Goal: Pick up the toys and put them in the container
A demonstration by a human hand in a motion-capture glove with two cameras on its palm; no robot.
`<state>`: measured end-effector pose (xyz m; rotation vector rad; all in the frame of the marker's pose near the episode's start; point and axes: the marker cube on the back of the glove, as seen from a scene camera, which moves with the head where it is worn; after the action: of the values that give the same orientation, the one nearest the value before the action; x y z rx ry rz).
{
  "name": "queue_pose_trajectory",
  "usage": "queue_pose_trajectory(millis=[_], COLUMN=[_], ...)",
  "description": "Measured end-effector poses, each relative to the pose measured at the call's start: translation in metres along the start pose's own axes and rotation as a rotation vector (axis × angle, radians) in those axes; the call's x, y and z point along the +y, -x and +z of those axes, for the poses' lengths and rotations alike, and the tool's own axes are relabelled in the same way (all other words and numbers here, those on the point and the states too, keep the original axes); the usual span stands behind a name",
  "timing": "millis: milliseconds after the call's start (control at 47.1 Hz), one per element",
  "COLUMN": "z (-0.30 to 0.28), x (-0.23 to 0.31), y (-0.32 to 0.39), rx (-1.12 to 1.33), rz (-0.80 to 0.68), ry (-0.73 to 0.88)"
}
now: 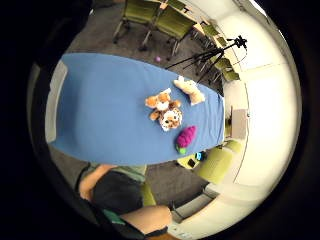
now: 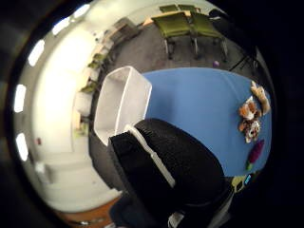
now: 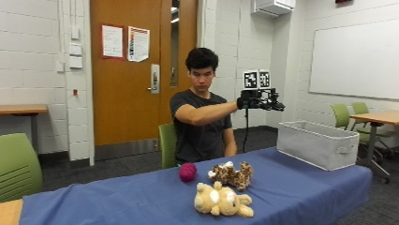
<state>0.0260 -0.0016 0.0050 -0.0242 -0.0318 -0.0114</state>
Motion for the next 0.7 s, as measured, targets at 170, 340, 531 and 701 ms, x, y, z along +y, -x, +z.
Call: queue_pose_trajectory(millis=[170,340,531,701], z=[0.000,0.039,0.120,0.178], x=[-0.011,-0.029,-0.032,-0.026], y=[-0.055,-0.130,-0.183,-0.204], rx=[0.050,0.072,0.056,0.054], rz=[0.032,0.098,0.155,0.173], ry=[-0.064,-0.039,0.047,0.125])
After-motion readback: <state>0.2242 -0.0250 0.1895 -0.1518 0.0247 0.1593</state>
